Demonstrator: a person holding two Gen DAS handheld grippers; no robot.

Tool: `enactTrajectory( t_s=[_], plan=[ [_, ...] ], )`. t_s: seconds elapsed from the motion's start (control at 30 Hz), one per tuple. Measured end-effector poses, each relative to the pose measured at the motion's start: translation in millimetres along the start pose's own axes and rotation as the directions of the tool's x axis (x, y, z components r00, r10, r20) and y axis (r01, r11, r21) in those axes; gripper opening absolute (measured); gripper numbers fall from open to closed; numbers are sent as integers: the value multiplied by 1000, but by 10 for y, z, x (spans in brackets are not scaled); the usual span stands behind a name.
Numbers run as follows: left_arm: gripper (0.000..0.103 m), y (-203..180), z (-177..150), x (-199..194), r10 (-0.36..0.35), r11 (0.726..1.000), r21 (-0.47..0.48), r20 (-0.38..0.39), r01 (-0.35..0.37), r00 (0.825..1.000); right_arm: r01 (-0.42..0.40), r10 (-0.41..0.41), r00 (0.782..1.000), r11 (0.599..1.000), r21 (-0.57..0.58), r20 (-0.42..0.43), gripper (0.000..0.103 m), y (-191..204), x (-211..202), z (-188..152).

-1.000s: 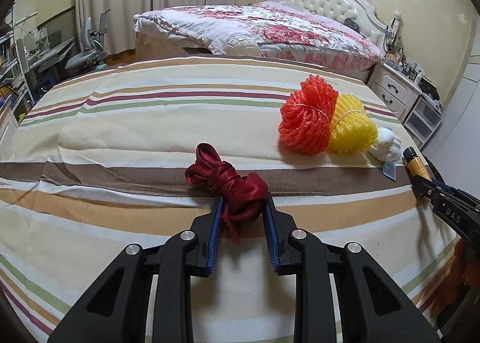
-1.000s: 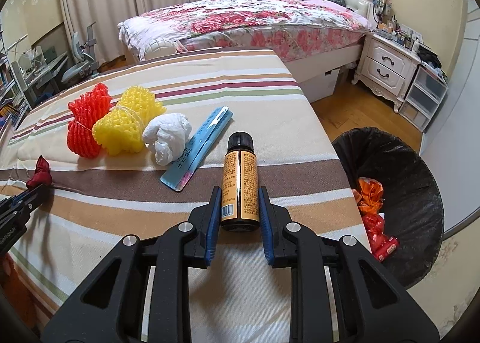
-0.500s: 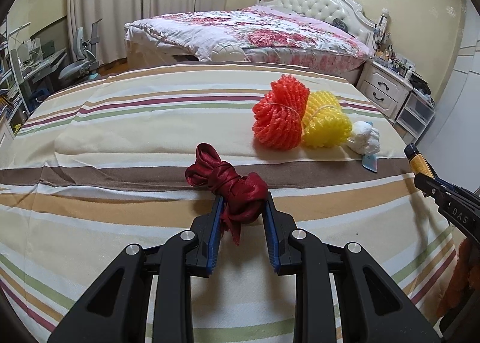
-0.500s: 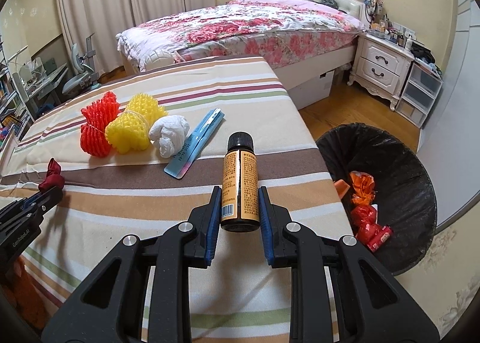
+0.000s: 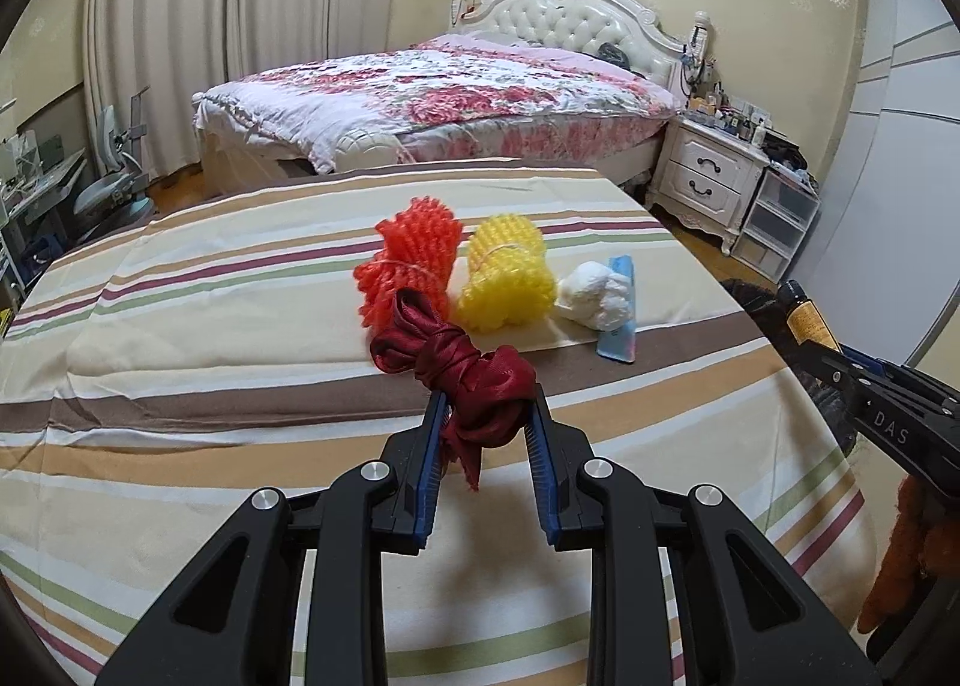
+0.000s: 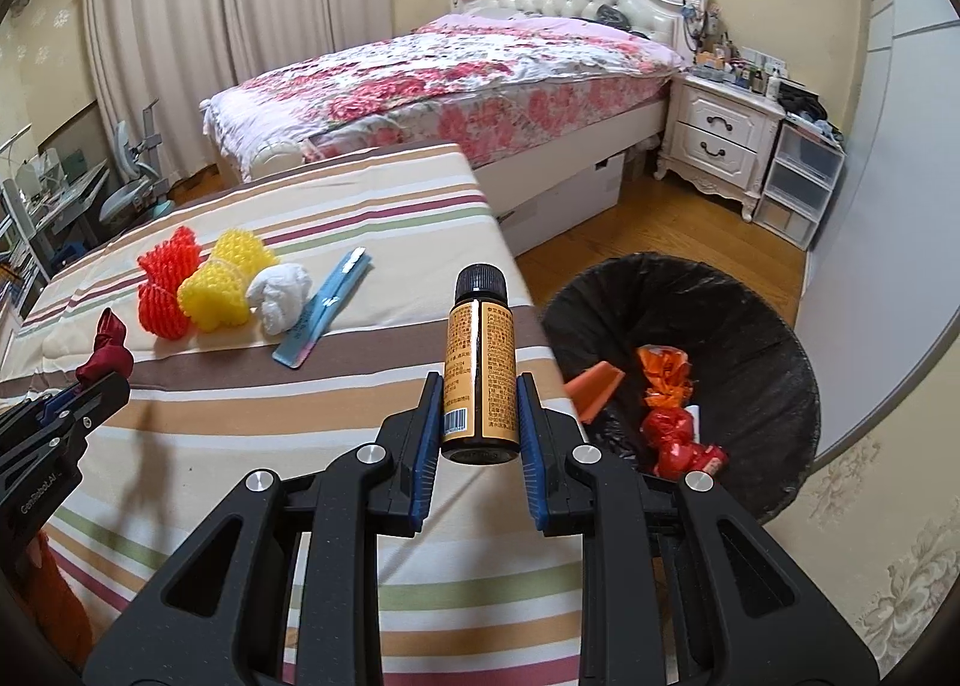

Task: Collect trash
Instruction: 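Carry the amber bottle in the right gripper over the bin while the left carries the ribbon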

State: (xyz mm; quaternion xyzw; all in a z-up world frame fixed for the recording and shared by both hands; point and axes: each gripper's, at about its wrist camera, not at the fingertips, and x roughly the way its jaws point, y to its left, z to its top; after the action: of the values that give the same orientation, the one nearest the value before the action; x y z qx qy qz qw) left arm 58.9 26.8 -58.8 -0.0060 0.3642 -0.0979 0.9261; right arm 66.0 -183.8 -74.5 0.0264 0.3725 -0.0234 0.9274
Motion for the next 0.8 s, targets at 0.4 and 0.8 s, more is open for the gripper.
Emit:
enactTrajectory(
  t_s=[0.4, 0.8],
  plan=[
    [27, -686, 264, 75, -93, 990, 109, 40, 88, 995, 83, -86, 996, 994, 74, 37, 23, -500, -104, 40],
    [27, -1391, 462, 288, -158, 966, 215, 44, 145, 986, 145, -152, 988, 980, 134, 42, 23, -939, -95, 39]
  ],
)
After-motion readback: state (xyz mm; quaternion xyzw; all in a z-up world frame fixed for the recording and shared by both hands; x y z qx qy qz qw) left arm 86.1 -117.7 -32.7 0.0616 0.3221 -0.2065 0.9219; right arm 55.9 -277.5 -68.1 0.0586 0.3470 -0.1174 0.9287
